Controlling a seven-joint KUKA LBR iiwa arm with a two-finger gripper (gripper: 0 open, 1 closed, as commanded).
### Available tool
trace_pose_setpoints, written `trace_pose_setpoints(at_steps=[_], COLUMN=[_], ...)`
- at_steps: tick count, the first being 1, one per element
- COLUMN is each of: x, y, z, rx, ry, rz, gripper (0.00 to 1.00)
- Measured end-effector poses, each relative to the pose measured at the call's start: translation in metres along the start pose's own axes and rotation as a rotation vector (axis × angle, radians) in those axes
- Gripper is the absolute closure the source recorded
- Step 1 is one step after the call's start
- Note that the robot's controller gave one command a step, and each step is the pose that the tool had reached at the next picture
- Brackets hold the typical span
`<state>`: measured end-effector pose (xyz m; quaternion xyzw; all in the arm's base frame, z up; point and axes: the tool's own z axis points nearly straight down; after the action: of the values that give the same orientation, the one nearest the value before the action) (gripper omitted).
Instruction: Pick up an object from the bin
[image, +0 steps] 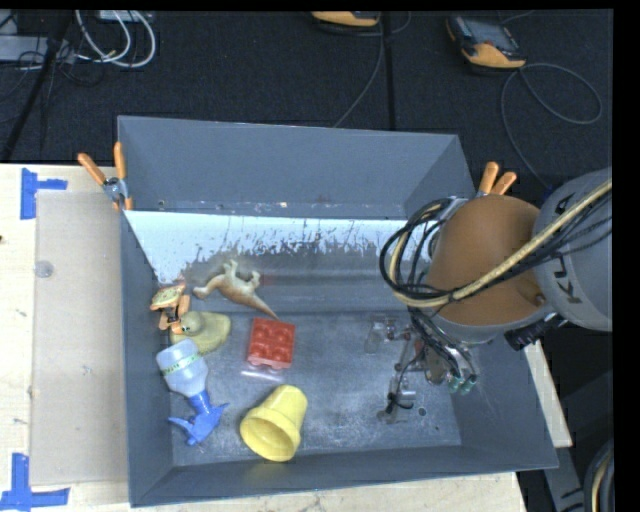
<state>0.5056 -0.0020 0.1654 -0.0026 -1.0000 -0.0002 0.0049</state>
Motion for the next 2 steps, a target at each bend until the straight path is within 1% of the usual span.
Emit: trace_pose_setpoints(at_steps=[1, 2], x=[-0.002, -0.015], y=[0.0, 0.041], z=[-0.004, 0.021], rx=[0.0, 0.002], ry=[-0.008, -0.008], rz=[0.0, -0.033], gripper=[0.0, 0.0])
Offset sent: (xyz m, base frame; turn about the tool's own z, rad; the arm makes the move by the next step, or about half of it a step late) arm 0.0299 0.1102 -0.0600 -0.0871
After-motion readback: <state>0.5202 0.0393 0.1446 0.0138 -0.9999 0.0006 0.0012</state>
